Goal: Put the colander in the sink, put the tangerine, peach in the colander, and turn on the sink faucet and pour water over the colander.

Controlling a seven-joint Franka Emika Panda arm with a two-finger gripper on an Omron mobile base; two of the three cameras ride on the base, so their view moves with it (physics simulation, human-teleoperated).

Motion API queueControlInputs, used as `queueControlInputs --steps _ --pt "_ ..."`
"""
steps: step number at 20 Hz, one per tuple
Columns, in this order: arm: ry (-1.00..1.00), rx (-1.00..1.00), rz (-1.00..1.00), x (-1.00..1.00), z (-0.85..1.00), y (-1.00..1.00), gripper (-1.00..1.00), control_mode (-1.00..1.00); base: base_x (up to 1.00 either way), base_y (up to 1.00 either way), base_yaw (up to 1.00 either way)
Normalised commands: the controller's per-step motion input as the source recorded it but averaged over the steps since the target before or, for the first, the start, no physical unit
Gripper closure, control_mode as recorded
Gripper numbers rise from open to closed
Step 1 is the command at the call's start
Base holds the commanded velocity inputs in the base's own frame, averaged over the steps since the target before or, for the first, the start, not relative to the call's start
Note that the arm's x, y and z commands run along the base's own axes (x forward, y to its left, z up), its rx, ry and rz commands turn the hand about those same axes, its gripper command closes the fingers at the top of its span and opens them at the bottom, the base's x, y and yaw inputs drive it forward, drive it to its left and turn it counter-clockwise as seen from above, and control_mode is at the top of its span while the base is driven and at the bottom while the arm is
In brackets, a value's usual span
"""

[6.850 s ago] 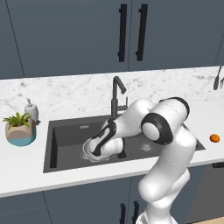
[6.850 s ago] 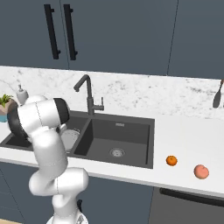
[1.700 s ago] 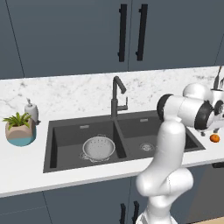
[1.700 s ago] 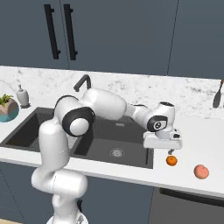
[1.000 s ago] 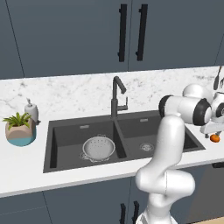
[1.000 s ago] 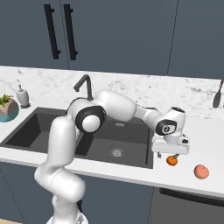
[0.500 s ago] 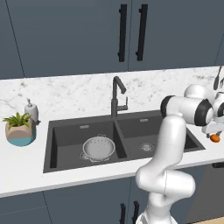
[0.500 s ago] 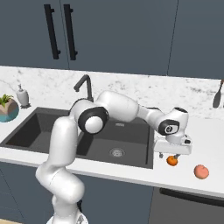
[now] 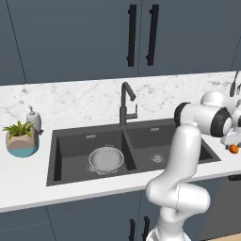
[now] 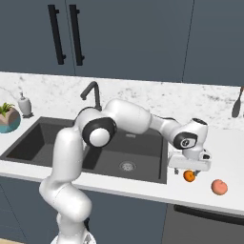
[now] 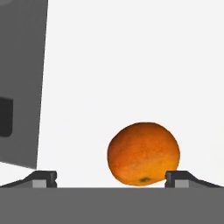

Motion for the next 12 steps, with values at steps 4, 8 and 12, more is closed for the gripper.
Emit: queueControlInputs --steps 4,8,12 --pt "-0.02 0.00 0.00 -0.01 0.00 0.00 -1.00 -1.00 0.00 0.00 0.00" --pt "-0.03 -0.01 0.01 0.02 0.00 0.00 -1.00 -1.00 0.00 0.00 0.00" --pt "-0.06 -0.01 0.03 0.04 0.00 -0.01 -1.00 -1.00 0.00 0.00 0.00"
